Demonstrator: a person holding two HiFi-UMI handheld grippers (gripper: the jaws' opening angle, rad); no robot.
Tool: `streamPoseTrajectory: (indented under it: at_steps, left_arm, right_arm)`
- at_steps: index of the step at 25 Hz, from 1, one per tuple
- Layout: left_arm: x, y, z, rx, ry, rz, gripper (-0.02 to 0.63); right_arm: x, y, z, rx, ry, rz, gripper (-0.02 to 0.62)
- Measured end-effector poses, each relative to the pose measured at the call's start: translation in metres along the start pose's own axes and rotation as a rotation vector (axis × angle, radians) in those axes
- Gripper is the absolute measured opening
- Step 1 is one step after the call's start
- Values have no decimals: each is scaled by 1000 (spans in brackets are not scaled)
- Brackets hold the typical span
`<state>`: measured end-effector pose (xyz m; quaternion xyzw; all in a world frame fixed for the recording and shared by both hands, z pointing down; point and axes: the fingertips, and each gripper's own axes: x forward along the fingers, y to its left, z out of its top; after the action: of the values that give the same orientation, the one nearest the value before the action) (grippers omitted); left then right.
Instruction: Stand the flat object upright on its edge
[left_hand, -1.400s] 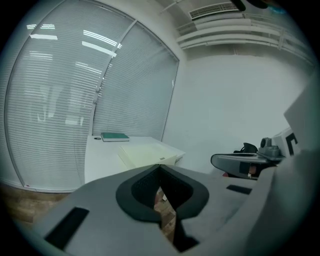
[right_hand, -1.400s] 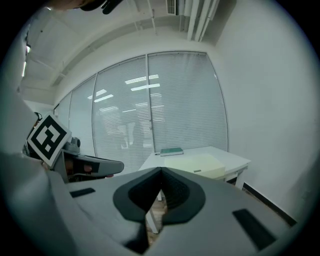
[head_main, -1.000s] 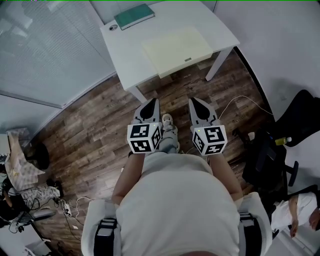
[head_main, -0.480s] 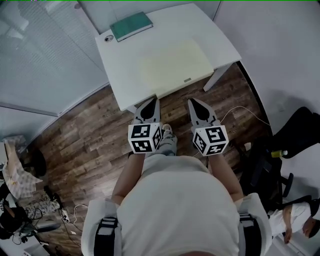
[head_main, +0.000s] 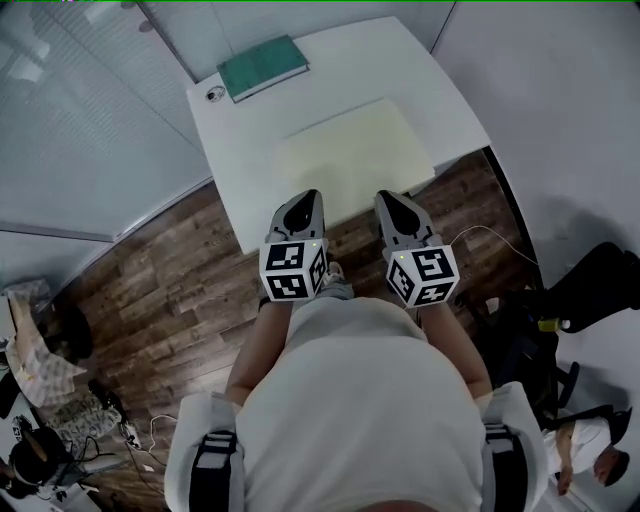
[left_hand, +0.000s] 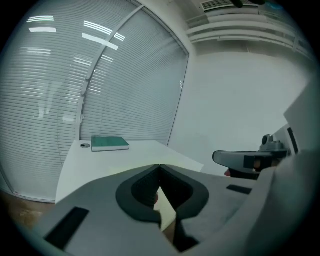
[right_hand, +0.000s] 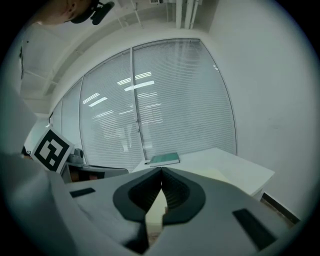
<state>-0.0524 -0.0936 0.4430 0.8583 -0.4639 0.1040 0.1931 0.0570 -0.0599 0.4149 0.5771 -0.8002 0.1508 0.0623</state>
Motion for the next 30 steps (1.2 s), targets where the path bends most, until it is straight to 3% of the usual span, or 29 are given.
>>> streamPoseTrajectory:
  at_steps: [10, 21, 30]
  left_arm:
    - [36, 20, 11, -22, 19, -7, 18]
    - [48, 23, 16, -24, 11, 15, 18]
    - [44, 16, 9, -22, 20, 18, 18]
  right_arm:
    - [42, -20, 10, -2, 23, 1, 17]
    - [51, -31, 9, 0, 26, 17, 17]
    - [45, -38, -3, 109, 31, 30, 17]
